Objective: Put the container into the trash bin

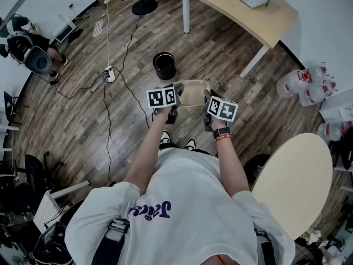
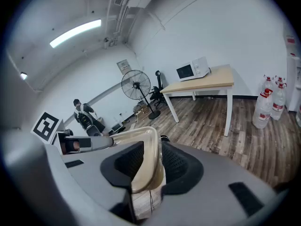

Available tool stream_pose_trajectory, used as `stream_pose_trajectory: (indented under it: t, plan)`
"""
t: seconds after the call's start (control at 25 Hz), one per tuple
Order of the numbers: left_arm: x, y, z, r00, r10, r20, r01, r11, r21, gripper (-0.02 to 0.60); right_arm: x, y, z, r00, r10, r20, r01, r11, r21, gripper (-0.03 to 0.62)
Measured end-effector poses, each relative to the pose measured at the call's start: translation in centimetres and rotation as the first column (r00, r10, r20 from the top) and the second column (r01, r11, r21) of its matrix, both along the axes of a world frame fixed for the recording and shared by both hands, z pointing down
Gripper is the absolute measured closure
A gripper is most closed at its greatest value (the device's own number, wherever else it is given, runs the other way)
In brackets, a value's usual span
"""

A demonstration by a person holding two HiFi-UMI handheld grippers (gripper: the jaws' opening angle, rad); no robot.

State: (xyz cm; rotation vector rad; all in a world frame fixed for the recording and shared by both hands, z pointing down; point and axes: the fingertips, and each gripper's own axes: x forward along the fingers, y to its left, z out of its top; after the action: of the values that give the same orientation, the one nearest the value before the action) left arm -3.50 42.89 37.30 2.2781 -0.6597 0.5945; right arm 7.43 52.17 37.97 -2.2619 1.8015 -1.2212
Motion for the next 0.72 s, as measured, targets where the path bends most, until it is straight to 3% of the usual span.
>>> stream_pose_trajectory:
  t: [0.28,0.72]
  plan:
    - [-0.7,1.5,0.4,0.996,-0.089,-0.012,0.089,0.996,-0.019,0.394,-0.1,0.6,-0.1,0.999,-0.037,0.027,0.037,0.999,0.017,0.464]
    - [-3.0,-2.4,4.9,0.974,-0.227,-0.019,0.223,0.967,-0.125,0.395,-1.2,-5.2,4.0,0.994,-0.089,0.058,0.091,0.995,-0.042,0.464]
